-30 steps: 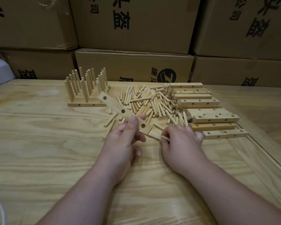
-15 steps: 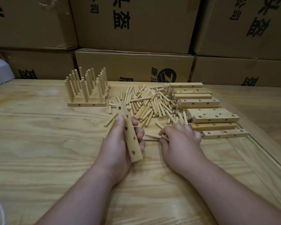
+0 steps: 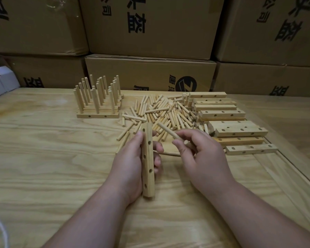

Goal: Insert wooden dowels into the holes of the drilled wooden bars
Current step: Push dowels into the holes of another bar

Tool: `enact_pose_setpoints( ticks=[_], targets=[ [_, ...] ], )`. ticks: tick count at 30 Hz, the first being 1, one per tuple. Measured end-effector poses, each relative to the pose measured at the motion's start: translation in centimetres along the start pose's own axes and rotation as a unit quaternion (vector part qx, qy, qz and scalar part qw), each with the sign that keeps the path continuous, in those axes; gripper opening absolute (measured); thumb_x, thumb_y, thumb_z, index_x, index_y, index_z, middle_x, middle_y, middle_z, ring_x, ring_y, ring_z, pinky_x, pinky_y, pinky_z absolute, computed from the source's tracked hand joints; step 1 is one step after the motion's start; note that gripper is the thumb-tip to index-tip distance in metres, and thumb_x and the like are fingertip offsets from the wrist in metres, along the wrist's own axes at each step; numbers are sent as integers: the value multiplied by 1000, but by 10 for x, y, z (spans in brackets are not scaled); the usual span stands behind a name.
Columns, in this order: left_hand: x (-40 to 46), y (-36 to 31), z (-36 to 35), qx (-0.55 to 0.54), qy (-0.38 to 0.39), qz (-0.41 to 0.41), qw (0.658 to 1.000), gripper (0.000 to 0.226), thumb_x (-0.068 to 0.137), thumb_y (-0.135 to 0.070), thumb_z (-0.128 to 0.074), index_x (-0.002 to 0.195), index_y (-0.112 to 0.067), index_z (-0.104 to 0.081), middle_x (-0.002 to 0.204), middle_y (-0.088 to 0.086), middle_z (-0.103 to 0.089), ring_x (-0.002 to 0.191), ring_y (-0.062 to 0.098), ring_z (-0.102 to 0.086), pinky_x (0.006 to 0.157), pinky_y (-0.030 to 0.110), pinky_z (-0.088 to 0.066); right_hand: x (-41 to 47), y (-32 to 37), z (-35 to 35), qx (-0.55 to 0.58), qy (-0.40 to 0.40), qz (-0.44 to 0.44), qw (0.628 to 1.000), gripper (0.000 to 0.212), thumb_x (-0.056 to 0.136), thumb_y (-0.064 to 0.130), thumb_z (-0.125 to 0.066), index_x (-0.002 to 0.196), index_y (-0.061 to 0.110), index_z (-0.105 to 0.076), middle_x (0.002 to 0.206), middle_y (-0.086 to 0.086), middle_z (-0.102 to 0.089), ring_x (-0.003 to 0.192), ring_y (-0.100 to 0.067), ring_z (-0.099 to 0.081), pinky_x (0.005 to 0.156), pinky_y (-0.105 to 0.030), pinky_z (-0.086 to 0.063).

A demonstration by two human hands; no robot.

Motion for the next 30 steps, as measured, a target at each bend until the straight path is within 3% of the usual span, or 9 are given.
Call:
enact_pose_setpoints(
  ticks=[2,6,11,17,23,26,30],
  targets=[
    [1,-2,2,18,-13,-13,1000,40,107,-43,-39,98,-24,-74,76,7,-65,53,17,-53,45,27,-42,-1,5,0,22,-3,20,1000,16,93,29,-66,105,20,-70,89,21,-59,74,0,-56,62,-16,-46],
    [1,-1,9,2,-42,-8,999,29,103,-36,-53,100,-14,-72,84,7,-69,61,16,-60,50,28,-49,-2,7,0,37,-3,38,999,12,92,26,-67,101,19,-71,89,13,-62,73,-6,-56,58,-19,-43],
    [2,0,15,-11,-63,1,998,28,99,-38,-59,93,-21,-81,71,2,-63,61,12,-59,54,27,-50,-3,3,-2,80,21,26,996,11,90,21,-64,100,23,-68,88,18,-57,68,-8,-54,56,-14,-39],
    [3,-2,14,-17,-65,-9,998,18,96,-33,-66,95,-16,-74,74,5,-66,62,15,-62,51,29,-51,-3,5,-1,92,10,36,995,11,91,23,-61,99,21,-68,87,15,-58,71,-11,-56,56,-18,-41],
    [3,1,11,-48,-56,4,997,28,105,-39,-48,98,-17,-64,80,8,-63,55,16,-52,46,28,-44,-3,3,3,90,-17,35,995,15,94,27,-60,102,18,-69,90,12,-60,77,-10,-58,60,-15,-40],
    [3,-2,10,-60,-46,-5,997,15,103,-25,-46,104,-27,-61,76,8,-61,54,18,-51,46,29,-42,-3,2,4,90,-24,32,995,17,94,28,-59,103,17,-69,91,13,-61,80,-10,-59,61,-16,-42],
    [2,-6,6,-3,-20,-27,999,31,104,-16,-47,90,-34,-68,77,10,-64,57,20,-57,47,29,-46,-3,1,5,94,-26,15,995,16,94,32,-58,104,24,-67,91,18,-61,78,-10,-61,61,-17,-45]
  ],
)
Point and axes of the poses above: each hand's wrist, its own x-axis towards the middle knuckle, its own z-axis out of the back of the hand, y = z × x, the point moved 9 cm from there along x, towards the middle knuckle
